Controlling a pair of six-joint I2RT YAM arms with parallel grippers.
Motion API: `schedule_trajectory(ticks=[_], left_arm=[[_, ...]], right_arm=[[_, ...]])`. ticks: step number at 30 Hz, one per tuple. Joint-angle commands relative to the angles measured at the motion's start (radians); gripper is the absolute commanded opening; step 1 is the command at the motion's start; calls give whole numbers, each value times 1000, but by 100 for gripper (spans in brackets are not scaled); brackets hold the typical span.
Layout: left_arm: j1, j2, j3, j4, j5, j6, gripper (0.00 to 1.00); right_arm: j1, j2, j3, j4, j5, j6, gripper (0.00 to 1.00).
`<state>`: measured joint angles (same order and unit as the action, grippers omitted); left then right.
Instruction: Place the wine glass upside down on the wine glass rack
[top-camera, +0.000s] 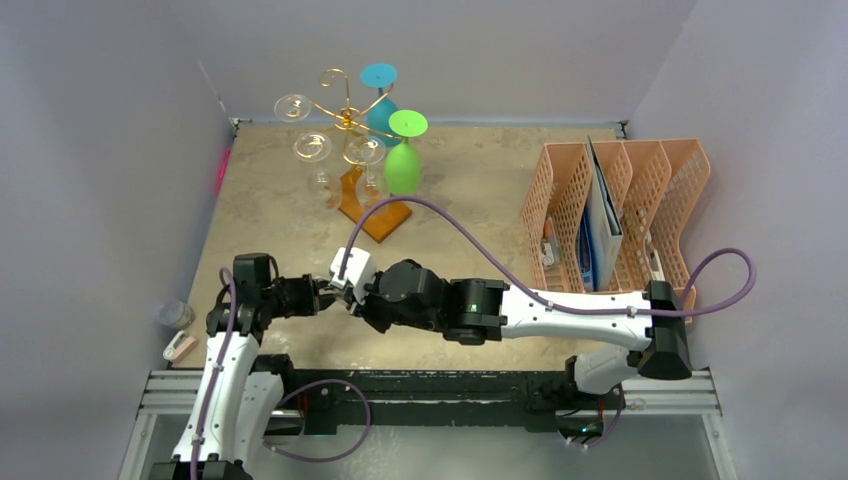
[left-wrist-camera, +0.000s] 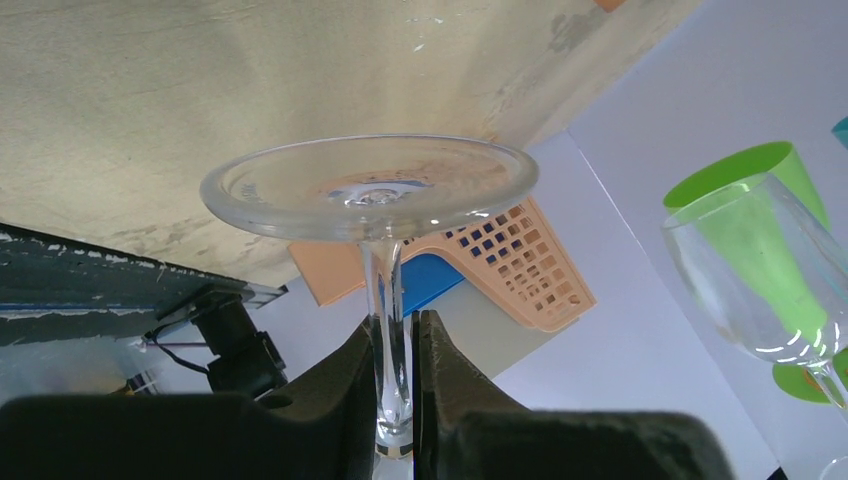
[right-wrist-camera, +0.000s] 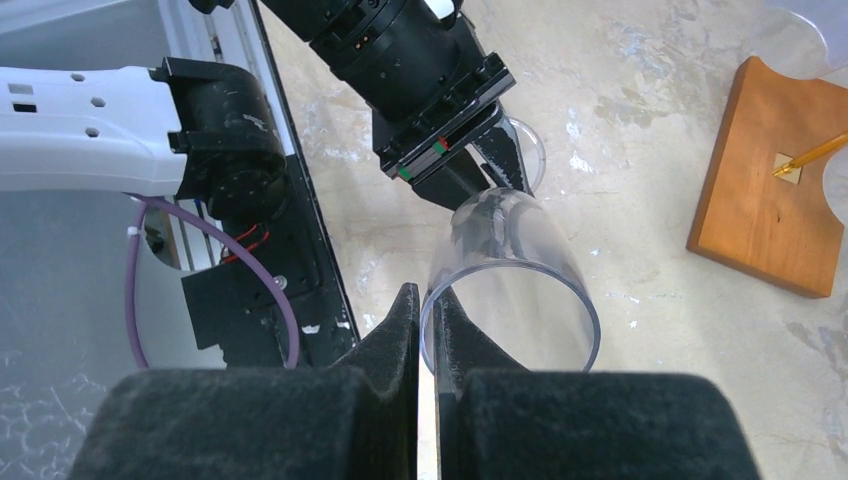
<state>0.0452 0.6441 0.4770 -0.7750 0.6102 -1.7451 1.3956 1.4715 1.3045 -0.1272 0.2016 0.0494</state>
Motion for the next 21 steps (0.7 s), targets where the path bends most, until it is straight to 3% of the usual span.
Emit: schedule_trajectory(ticks=[1,3,8,15,21], left_arm=[[-2,-19,-17,110,3,58,0],[-2,-29,-15,143,-1,60,0],[-2,-29,20,162,-41,122,0],[-2,13,243,119,-137,435,0],[-2,-38,326,197,-199,755,0]], right_arm=[[-9,-58,9,74,14,27,0],[-9,-73,4,50,-15,55,5],[-10,-115,-6,21,-36,62,43],[-19,-279,12,-168,-143,-42,60],[-30,-371,13,-127,-134,35,67]])
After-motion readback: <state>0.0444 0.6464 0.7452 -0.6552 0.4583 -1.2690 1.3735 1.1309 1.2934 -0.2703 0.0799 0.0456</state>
